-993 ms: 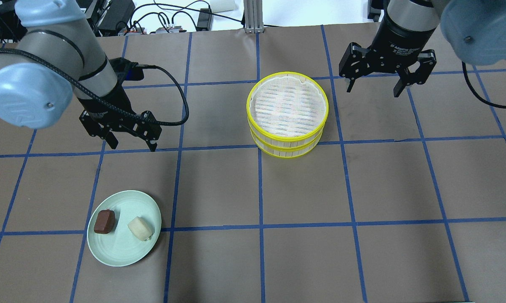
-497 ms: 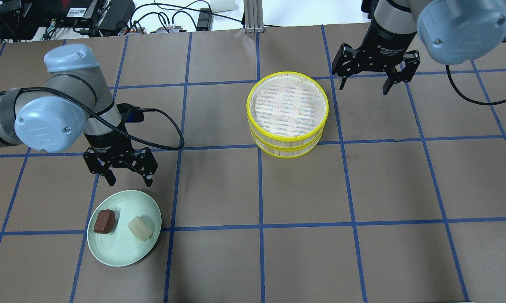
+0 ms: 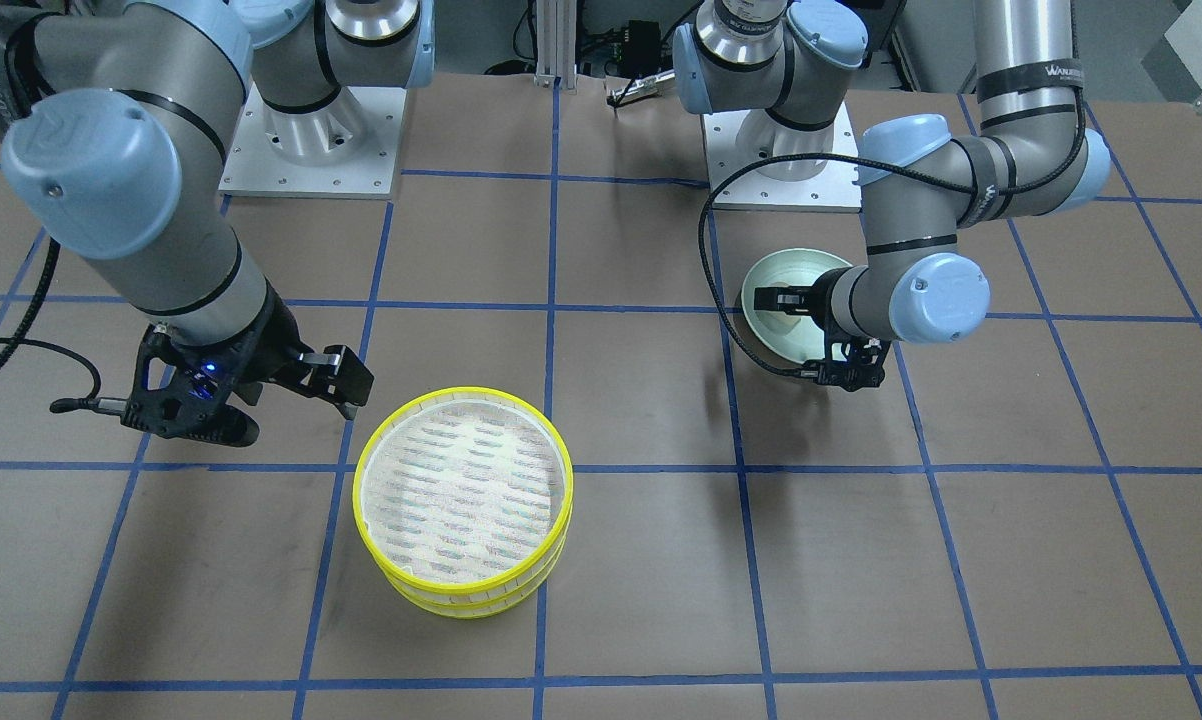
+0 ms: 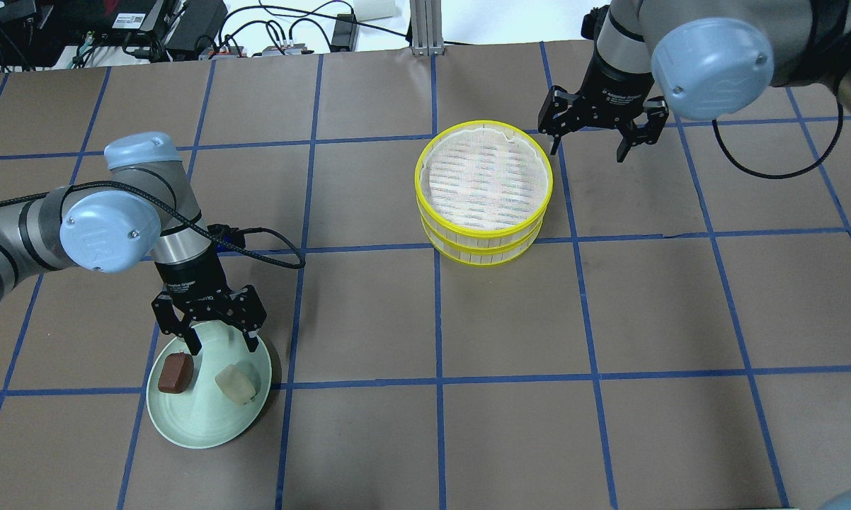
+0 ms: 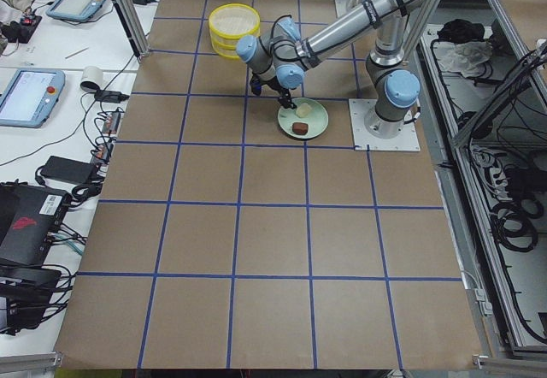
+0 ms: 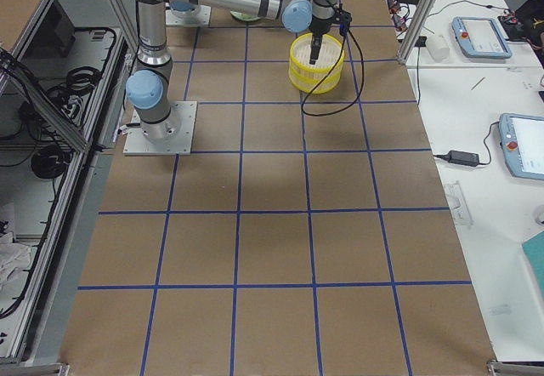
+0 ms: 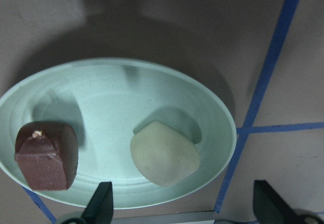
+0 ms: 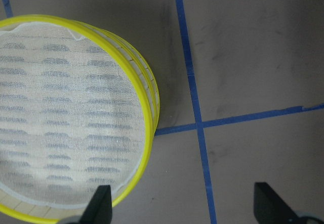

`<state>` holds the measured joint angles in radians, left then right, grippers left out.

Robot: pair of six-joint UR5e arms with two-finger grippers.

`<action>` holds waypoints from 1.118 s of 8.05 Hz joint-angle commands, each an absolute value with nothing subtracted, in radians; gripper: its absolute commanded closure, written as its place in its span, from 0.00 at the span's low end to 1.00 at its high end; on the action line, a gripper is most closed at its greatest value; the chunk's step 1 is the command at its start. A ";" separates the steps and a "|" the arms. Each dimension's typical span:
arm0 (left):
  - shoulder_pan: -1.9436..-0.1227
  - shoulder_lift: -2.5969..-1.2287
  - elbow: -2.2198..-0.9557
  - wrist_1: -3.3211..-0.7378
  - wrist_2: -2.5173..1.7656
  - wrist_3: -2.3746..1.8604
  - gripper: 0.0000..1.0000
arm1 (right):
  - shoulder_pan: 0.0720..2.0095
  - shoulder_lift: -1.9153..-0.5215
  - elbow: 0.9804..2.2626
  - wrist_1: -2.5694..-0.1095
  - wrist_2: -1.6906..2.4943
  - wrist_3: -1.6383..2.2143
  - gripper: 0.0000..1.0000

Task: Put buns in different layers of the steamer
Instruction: 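Grasp the white bun with the left gripper while the right grips the top tier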

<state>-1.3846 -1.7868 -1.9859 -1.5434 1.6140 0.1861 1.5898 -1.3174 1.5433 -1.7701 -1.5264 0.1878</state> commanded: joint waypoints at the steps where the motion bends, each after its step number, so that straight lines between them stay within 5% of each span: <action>1: -1.347 -1.848 -2.000 -1.537 1.615 0.186 0.03 | 1.643 -1.235 1.548 -1.853 -1.526 0.235 0.00; 4: -1.333 -1.859 -2.019 -1.539 1.606 0.184 0.05 | 1.643 -1.187 1.640 -2.021 -1.528 0.229 0.02; 5: -1.333 -1.862 -2.023 -1.542 1.591 0.184 0.07 | 1.643 -1.183 1.643 -2.028 -1.529 0.224 0.10; 8: -1.333 -1.867 -2.039 -1.542 1.572 0.186 0.10 | 1.643 -1.183 1.641 -2.023 -1.543 0.210 0.58; 9: -1.333 -1.868 -2.039 -1.542 1.578 0.186 0.19 | 1.638 -1.184 1.641 -2.022 -1.545 0.189 0.70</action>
